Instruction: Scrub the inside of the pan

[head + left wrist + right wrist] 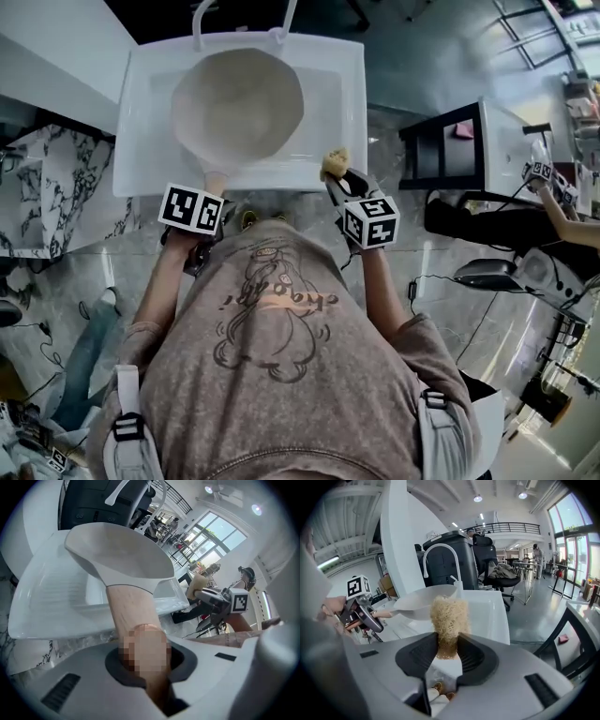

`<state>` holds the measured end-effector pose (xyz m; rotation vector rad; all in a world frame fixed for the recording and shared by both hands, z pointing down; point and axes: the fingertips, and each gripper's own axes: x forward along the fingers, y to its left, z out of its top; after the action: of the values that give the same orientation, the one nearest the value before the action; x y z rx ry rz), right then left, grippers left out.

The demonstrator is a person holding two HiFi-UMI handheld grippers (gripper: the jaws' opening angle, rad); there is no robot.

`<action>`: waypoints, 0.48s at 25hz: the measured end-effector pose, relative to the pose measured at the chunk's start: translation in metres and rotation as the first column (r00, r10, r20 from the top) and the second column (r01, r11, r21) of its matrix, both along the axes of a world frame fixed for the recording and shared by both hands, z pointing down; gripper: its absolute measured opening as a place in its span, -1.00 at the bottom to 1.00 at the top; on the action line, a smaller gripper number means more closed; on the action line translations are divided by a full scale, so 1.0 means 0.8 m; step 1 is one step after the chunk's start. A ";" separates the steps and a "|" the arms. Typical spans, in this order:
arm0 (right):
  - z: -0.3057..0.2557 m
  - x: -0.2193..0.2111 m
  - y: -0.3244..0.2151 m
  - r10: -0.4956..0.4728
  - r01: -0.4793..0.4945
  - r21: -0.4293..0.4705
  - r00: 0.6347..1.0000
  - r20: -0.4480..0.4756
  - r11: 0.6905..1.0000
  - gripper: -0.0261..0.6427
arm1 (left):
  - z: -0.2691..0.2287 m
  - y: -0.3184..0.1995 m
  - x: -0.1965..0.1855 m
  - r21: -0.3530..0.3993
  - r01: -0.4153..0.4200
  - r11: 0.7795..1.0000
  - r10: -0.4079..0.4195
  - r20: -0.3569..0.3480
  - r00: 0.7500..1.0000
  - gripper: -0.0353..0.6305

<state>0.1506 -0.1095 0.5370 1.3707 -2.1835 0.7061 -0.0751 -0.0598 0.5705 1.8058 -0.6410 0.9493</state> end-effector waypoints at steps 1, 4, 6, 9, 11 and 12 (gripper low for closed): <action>0.002 -0.003 0.003 0.005 -0.005 0.000 1.000 0.006 1.000 -0.50 | -0.001 -0.001 0.000 0.005 0.015 1.000 -0.015 -0.005 1.000 -0.73; 0.011 -0.012 0.009 0.016 -0.015 -0.014 1.000 0.025 1.000 -0.50 | -0.004 -0.002 0.002 0.001 0.066 0.998 -0.066 -0.037 0.997 -0.73; 0.017 -0.017 0.010 0.021 -0.020 -0.021 0.999 0.036 1.000 -0.50 | -0.007 -0.003 0.002 -0.011 0.094 0.995 -0.095 -0.061 0.994 -0.73; 0.020 -0.019 0.010 0.031 -0.029 -0.024 0.998 0.050 0.999 -0.50 | -0.009 -0.004 0.001 -0.018 0.114 0.993 -0.115 -0.068 0.991 -0.73; 0.021 -0.021 0.007 0.028 -0.026 -0.024 0.998 0.051 0.999 -0.50 | -0.008 -0.004 -0.003 -0.015 0.120 0.993 -0.121 -0.059 0.991 -0.73; 0.021 -0.023 0.006 0.024 -0.023 -0.023 0.998 0.051 0.999 -0.50 | -0.008 -0.005 -0.005 -0.014 0.123 0.992 -0.124 -0.057 0.991 -0.73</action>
<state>0.1321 -0.1051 0.5535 1.3834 -2.1957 0.7809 -0.0790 -0.0637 0.5643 1.7567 -0.7015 0.8134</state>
